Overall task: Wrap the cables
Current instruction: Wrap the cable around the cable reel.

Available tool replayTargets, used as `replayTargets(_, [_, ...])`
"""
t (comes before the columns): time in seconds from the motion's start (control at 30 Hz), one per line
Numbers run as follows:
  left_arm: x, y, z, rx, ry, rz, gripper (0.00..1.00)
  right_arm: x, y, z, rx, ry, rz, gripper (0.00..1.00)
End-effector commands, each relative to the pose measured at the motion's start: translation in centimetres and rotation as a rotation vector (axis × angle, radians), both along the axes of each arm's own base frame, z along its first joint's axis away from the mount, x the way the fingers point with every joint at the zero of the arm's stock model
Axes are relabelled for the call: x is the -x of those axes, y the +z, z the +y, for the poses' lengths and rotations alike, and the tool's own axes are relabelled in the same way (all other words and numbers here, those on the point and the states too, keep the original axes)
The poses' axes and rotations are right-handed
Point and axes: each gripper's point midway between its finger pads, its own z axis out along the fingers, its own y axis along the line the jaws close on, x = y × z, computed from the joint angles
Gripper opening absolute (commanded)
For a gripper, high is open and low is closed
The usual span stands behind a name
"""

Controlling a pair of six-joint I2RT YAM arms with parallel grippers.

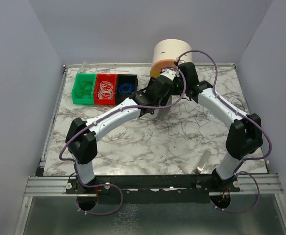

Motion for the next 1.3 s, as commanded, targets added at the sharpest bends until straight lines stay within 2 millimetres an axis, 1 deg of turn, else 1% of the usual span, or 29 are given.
replayTargets(0.0, [-0.4,0.0,1.3,-0.075,0.068,-0.045,0.59,-0.9,1.6,-0.2,-0.011,-0.036,-0.057,0.00])
replayTargets(0.07, [-0.3,-0.3,1.5,-0.090,0.075,-0.046,0.55,-1.0,1.8,-0.2,-0.011,-0.038,-0.061,0.00])
replayTargets(0.43, [-0.3,-2.3,1.6,-0.131,0.059,-0.028,0.54,-0.2,2.7,0.9,-0.075,0.000,-0.052,0.00])
replayTargets(0.67, [0.1,-2.4,1.7,-0.119,0.015,-0.039,0.53,0.3,3.0,1.8,-0.123,0.025,-0.010,0.00])
replayTargets(0.77, [0.1,-2.4,2.0,-0.123,0.015,-0.048,0.50,0.5,3.4,2.1,-0.145,0.036,-0.001,0.00])
replayTargets(0.9, [0.3,-2.8,2.0,-0.125,0.009,-0.047,0.48,0.7,3.8,2.2,-0.166,0.043,0.006,0.00])
replayTargets(1.1, [0.2,-2.8,2.1,-0.131,0.006,-0.053,0.36,0.7,4.3,1.8,-0.188,0.039,0.006,0.00])
replayTargets(1.13, [0.3,-2.9,2.1,-0.132,0.002,-0.052,0.31,0.6,4.4,1.6,-0.191,0.034,0.007,0.00])
replayTargets(1.17, [0.2,-2.8,2.0,-0.132,0.002,-0.053,0.23,0.5,4.5,1.5,-0.194,0.029,0.008,0.00])
replayTargets(1.2, [0.2,-2.7,2.0,-0.131,0.002,-0.055,0.17,0.4,4.5,1.4,-0.199,0.026,0.009,0.00])
replayTargets(1.23, [0.2,-2.8,2.0,-0.133,0.001,-0.055,0.16,0.3,4.6,1.2,-0.201,0.023,0.009,0.00])
replayTargets(1.27, [0.2,-2.8,2.0,-0.135,0.001,-0.056,0.12,0.3,4.5,1.2,-0.201,0.022,0.014,0.00])
